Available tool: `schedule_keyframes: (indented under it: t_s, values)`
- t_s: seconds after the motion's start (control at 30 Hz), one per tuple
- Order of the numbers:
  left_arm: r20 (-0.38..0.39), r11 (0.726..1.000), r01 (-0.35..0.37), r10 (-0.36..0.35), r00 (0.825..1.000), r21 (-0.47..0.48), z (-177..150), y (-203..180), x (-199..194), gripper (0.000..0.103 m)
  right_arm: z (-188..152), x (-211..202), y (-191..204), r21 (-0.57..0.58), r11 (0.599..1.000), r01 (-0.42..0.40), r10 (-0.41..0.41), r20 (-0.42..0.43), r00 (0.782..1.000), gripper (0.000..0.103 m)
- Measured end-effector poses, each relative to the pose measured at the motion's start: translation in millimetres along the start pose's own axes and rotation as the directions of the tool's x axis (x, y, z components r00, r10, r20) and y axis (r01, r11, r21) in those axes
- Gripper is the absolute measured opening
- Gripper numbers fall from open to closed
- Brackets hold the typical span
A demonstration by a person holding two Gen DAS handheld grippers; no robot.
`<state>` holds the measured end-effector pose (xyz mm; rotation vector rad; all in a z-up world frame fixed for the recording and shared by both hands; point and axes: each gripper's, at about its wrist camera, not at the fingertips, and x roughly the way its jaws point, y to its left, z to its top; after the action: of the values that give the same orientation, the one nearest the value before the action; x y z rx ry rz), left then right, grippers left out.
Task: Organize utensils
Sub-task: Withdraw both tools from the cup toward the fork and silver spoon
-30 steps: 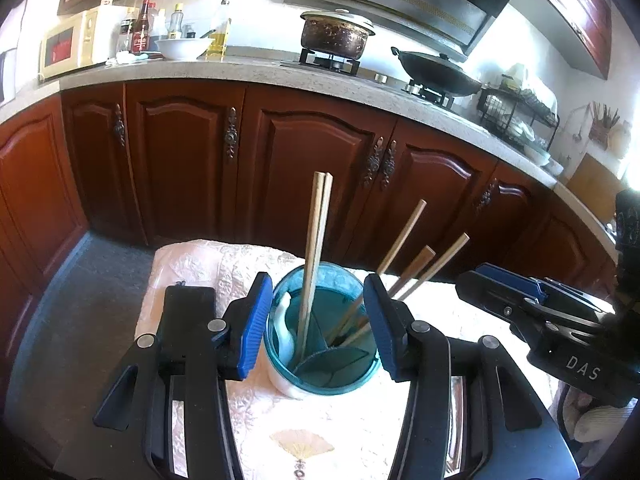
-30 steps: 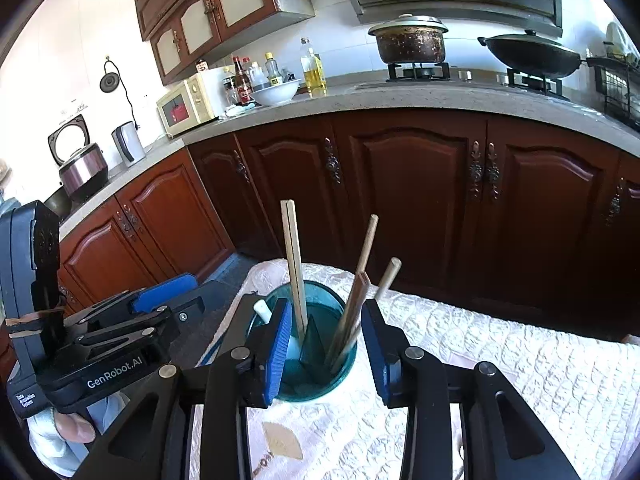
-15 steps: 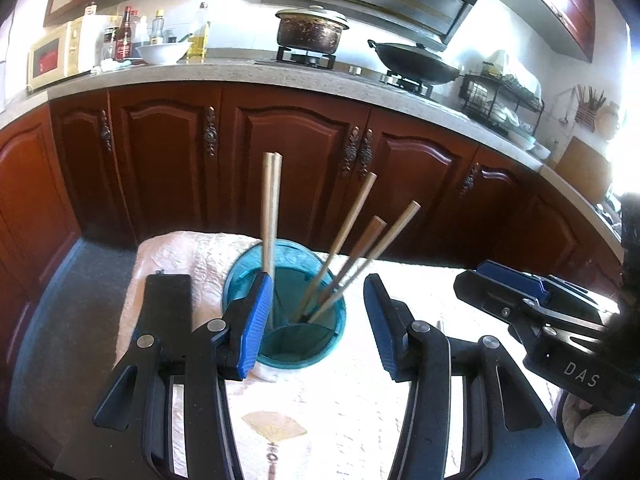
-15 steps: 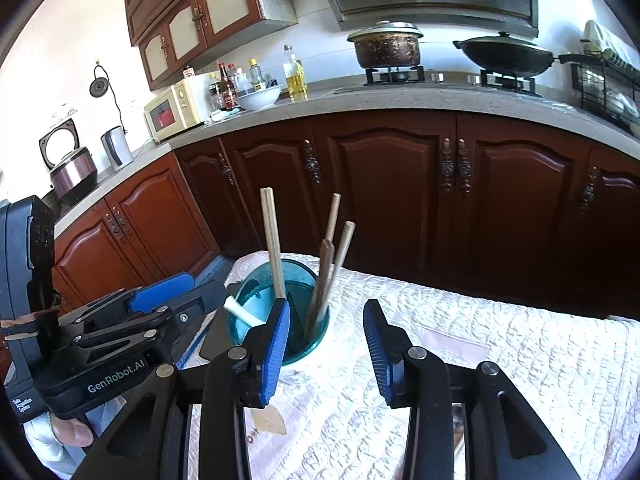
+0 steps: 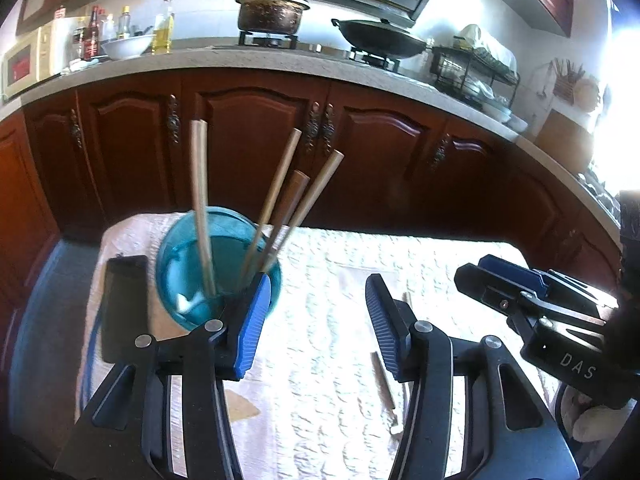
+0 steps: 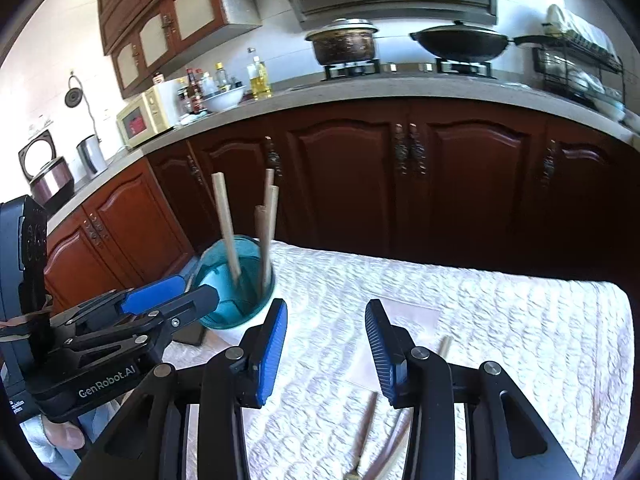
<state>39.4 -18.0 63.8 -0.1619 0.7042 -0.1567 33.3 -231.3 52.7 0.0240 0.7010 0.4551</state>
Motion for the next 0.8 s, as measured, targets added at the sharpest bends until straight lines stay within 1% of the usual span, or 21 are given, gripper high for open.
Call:
schedule_keyframes:
  t_s: [0.23,0.47,0.8]
  values:
    - [-0.028,1.0,0.026,-0.026,0.999,0.014,-7.6,-19.2,10.4,0.05,-12.6,-12.3,-26.7,0.044,0.998,0.043,-0.043,-0.006,0.999,0.039]
    - [-0.056,0.999,0.042,-0.04,0.998,0.027,-13.6,-31.8,20.1,0.053,-23.8,-18.1,-45.3,0.058,0.995,0.082,-0.081,-0.016,0.997,0.041]
    - [-0.121,0.998,0.05,-0.046,0.992,0.031,-28.7,-39.8,40.2,0.054,-47.2,-3.9,-73.3,0.111,0.988,0.107,-0.097,-0.094,0.991,0.041]
